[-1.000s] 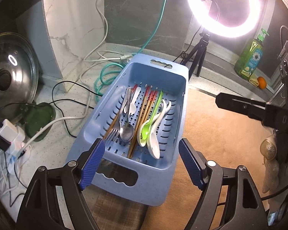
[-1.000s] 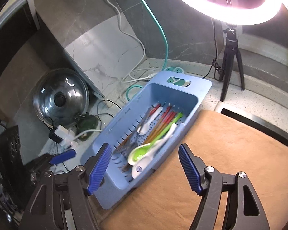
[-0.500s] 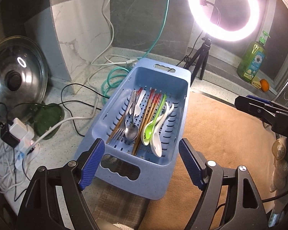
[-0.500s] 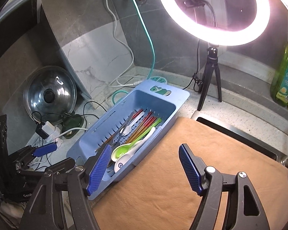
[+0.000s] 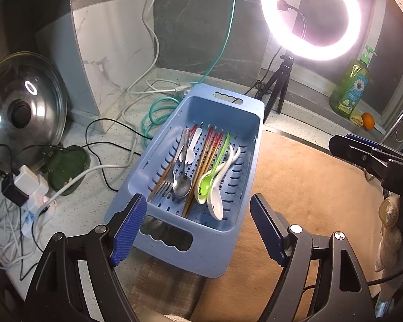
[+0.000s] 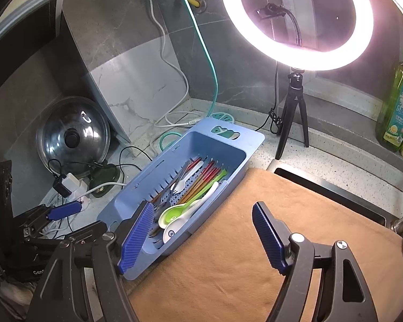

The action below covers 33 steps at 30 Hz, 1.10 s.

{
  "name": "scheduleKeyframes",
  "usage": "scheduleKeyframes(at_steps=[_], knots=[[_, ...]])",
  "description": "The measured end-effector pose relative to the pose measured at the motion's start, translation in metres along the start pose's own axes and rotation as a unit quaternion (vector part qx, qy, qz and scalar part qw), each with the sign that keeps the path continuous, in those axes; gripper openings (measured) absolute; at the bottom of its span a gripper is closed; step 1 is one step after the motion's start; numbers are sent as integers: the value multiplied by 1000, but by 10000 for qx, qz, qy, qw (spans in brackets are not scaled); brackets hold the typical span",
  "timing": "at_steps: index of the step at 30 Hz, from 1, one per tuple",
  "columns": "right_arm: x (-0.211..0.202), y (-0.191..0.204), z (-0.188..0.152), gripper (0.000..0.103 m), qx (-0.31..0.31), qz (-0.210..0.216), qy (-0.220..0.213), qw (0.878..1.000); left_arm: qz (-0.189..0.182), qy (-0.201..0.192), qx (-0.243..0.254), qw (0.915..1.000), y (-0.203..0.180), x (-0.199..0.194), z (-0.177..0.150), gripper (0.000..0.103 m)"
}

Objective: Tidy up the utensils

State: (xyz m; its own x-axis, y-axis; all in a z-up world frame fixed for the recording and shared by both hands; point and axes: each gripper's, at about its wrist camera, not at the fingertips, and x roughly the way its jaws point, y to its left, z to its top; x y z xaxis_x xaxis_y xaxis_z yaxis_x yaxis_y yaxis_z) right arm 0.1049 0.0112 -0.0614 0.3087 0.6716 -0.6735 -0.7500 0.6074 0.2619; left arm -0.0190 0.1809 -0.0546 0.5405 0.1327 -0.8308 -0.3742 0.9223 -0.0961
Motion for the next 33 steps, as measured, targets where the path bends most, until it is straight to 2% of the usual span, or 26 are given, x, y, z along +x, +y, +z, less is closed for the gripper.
scheduleKeyframes(at_steps=[19, 22, 31, 33], knots=[[3, -2, -3, 73, -18, 7, 79, 10000, -50, 13, 47, 10000, -5, -1, 0, 80], [6, -3, -4, 73, -31, -13, 132, 9999, -168, -102, 98, 9998, -6, -3, -2, 80], [8, -10, -6, 73, 65, -4, 176, 9998, -130, -196, 232, 9995, -12, -2, -3, 80], [9, -12, -7, 73, 76, -14, 202, 9998, -126, -197, 183, 9996, -11, -1, -3, 83]])
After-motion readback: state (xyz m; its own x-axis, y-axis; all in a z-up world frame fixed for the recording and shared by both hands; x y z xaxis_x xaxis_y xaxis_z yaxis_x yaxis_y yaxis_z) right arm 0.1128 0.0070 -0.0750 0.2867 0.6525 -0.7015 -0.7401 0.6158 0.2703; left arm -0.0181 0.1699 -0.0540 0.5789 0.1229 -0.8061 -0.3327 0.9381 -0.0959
